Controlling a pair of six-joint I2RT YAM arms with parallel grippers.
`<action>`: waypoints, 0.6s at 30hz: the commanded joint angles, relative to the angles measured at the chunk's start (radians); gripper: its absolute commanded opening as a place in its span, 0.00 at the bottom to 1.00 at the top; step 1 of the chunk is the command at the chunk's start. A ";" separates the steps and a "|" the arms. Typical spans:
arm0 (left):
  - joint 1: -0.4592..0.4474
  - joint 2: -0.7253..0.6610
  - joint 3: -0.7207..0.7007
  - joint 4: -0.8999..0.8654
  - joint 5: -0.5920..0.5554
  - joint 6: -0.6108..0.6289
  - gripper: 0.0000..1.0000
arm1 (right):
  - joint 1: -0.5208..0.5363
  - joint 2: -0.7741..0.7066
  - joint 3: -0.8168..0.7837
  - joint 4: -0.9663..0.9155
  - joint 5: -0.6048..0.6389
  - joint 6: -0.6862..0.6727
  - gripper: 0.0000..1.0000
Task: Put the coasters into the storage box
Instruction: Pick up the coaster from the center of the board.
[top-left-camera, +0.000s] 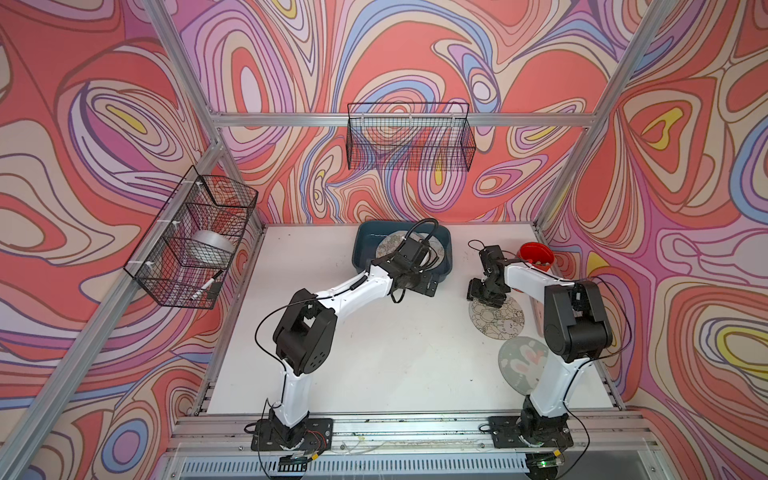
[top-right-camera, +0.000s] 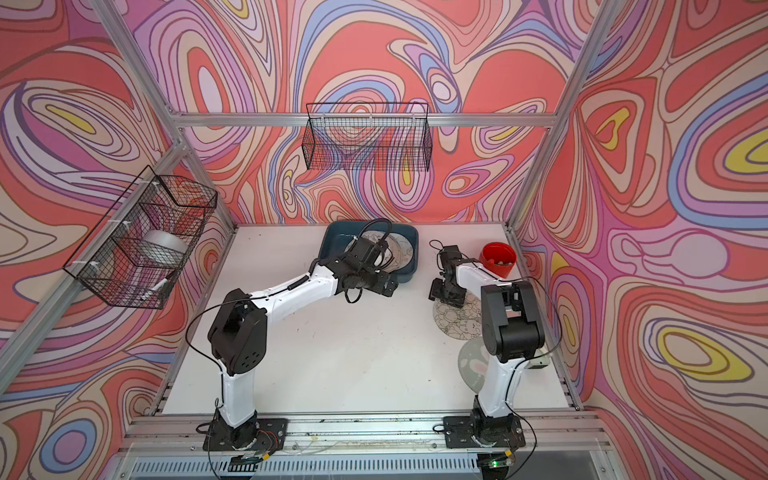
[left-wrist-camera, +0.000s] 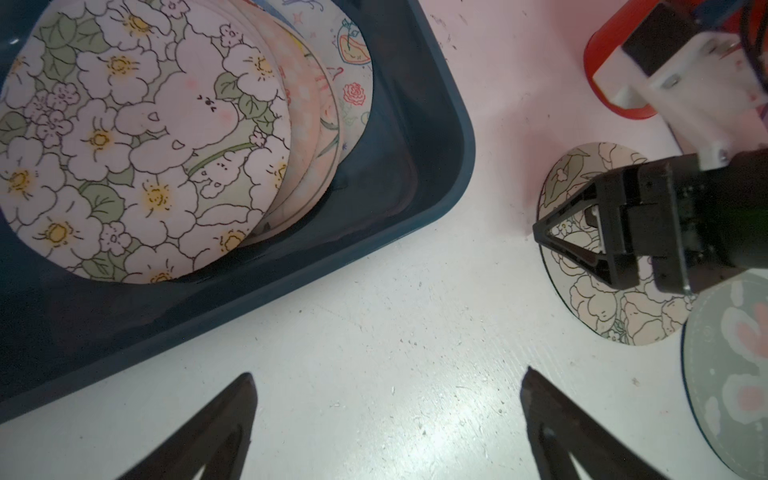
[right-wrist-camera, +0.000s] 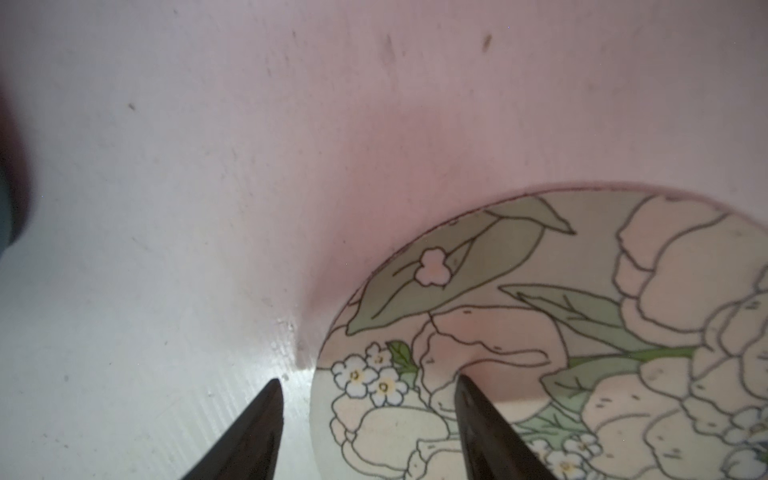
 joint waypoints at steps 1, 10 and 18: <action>0.005 -0.042 -0.014 0.030 -0.007 -0.018 1.00 | -0.005 0.032 -0.015 -0.013 0.024 0.005 0.66; 0.005 -0.048 -0.028 0.035 -0.030 -0.024 1.00 | -0.006 0.054 -0.018 -0.033 0.035 -0.003 0.64; 0.005 -0.053 -0.043 0.045 -0.031 -0.027 1.00 | -0.006 0.085 0.008 -0.071 0.038 -0.016 0.64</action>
